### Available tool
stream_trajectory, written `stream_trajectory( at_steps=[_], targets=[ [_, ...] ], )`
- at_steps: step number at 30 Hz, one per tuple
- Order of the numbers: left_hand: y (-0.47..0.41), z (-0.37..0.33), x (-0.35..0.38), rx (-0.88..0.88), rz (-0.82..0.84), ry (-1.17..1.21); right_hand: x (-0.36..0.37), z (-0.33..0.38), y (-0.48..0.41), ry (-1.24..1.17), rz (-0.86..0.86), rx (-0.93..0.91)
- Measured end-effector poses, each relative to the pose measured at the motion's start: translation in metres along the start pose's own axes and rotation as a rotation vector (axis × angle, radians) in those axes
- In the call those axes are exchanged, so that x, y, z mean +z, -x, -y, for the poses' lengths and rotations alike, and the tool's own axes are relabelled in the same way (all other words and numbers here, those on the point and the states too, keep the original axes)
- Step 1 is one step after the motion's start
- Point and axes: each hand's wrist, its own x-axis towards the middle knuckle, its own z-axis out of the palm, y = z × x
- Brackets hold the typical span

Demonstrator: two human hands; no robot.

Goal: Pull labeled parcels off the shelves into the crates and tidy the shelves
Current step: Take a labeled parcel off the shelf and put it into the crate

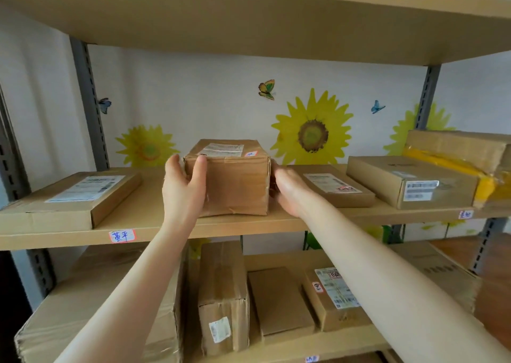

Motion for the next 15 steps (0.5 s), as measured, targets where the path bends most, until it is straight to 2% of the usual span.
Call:
stream_trajectory(
  at_steps=[3,5,7,9,11,13,15],
  targets=[
    [0.034,-0.017,0.011,0.468,-0.176,-0.007,-0.034,0.002,0.005,0.1,-0.136,-0.178],
    [0.055,-0.028,0.033,0.7,-0.134,0.032,-0.068,0.005,0.01,0.215,-0.227,-0.298],
    [0.073,-0.037,0.064,0.837,-0.013,-0.011,-0.104,0.009,0.014,0.397,-0.31,-0.415],
    [0.084,-0.042,0.099,0.797,0.144,-0.155,-0.138,0.011,0.011,0.6,-0.359,-0.453],
    [0.083,-0.041,0.133,0.544,0.298,-0.335,-0.163,0.009,0.006,0.788,-0.31,-0.365],
    [0.076,-0.04,0.156,0.251,0.373,-0.545,-0.176,0.005,0.001,0.923,-0.184,-0.202],
    [0.069,-0.039,0.168,0.125,0.406,-0.7,-0.181,-0.002,-0.002,0.955,-0.064,-0.072]
  ],
)
